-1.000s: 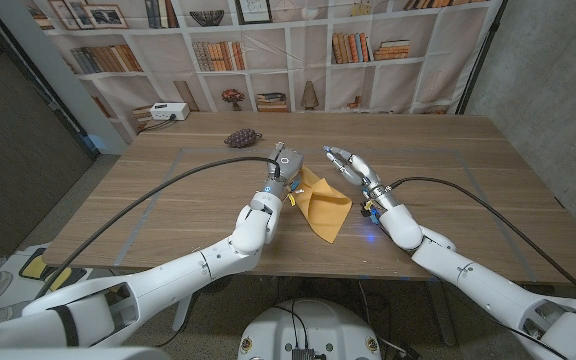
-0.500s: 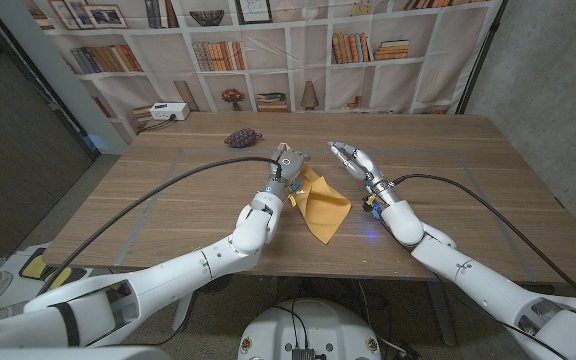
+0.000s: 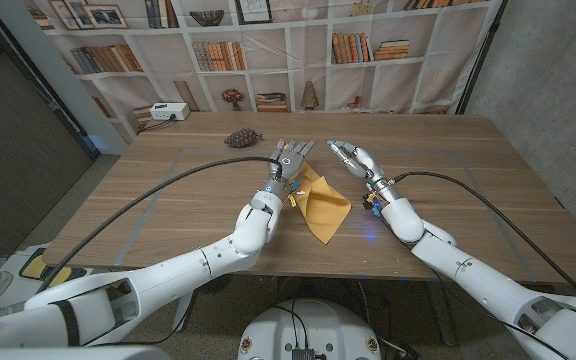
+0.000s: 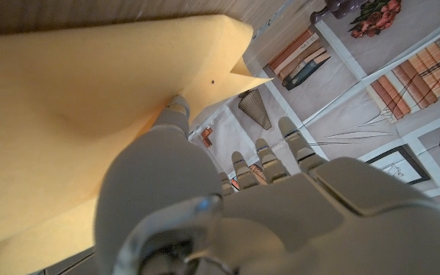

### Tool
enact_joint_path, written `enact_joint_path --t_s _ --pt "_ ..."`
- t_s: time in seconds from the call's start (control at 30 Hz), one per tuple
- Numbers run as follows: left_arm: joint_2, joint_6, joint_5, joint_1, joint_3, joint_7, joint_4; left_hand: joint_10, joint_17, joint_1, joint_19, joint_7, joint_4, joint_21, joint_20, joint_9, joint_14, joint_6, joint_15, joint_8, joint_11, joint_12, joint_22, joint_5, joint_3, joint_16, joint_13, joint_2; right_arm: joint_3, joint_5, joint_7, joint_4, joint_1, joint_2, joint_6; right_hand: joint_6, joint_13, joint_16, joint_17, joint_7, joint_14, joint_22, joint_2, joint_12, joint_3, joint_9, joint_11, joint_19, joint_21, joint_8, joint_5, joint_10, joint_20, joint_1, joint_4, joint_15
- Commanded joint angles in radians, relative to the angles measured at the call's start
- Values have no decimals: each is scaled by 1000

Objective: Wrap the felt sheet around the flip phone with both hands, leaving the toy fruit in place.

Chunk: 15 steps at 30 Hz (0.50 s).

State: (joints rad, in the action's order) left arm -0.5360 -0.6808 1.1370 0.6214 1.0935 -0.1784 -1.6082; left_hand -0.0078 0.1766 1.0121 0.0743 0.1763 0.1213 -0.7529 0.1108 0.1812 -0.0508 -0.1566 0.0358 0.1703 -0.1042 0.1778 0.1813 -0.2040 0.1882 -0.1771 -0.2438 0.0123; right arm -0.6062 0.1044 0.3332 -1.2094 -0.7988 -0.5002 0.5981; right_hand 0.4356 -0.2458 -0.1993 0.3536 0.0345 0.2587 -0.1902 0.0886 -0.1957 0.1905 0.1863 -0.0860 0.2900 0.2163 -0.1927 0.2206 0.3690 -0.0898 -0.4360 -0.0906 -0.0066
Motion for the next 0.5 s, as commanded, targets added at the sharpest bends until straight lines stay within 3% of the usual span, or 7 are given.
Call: enact_joint_path --t_s 0.03,0.17,0.23,0.3,0.5 --pt "6 -9 4 8 -9 -11 -1 -43 0 -31 19 -4 -8 14 8 0 34 -22 0 8 16 1 1 -10 -10 5 8 -7 11 -21 -37 -16 18 -18 -2 -15 3 9 -6 11 -31 -1 -19 7 -9 0 12 -31 -13 5 2 -32 -19 16 5 -2" --pt "6 -16 0 15 -14 -12 -8 -62 0 -54 27 -9 -18 22 11 0 47 -33 -7 7 23 3 1 -10 -18 2 14 -8 17 -70 -73 1 27 -9 25 -29 8 13 -14 22 -59 1 -33 10 -19 0 26 -56 -19 7 2 -59 -30 35 5 -14" --pt "9 -22 -14 25 -23 -19 -13 -78 0 -67 35 -17 -24 29 9 0 60 -58 -8 3 26 5 1 -10 -22 1 18 -13 21 -108 -100 35 43 5 71 -49 13 14 -23 35 -75 3 -40 11 -21 0 35 -67 -20 11 4 -80 1 42 9 -23" --pt "11 -25 -19 27 -25 -21 -14 -101 0 -77 41 -29 -27 37 8 0 74 -85 -13 0 32 4 1 -11 -25 1 23 -18 24 -125 -116 51 49 12 91 -69 16 15 -30 41 -83 4 -43 10 -22 0 32 -66 -18 15 5 -86 15 43 13 -21" --pt "20 -37 -41 33 -33 -19 -23 -155 -1 -98 66 -41 -32 58 15 1 117 -131 -23 0 47 4 1 -13 -32 5 32 -24 38 -201 -189 92 69 33 141 -104 21 18 -41 59 -102 5 -47 14 -24 -1 37 -63 -16 21 7 -113 23 48 17 -18"
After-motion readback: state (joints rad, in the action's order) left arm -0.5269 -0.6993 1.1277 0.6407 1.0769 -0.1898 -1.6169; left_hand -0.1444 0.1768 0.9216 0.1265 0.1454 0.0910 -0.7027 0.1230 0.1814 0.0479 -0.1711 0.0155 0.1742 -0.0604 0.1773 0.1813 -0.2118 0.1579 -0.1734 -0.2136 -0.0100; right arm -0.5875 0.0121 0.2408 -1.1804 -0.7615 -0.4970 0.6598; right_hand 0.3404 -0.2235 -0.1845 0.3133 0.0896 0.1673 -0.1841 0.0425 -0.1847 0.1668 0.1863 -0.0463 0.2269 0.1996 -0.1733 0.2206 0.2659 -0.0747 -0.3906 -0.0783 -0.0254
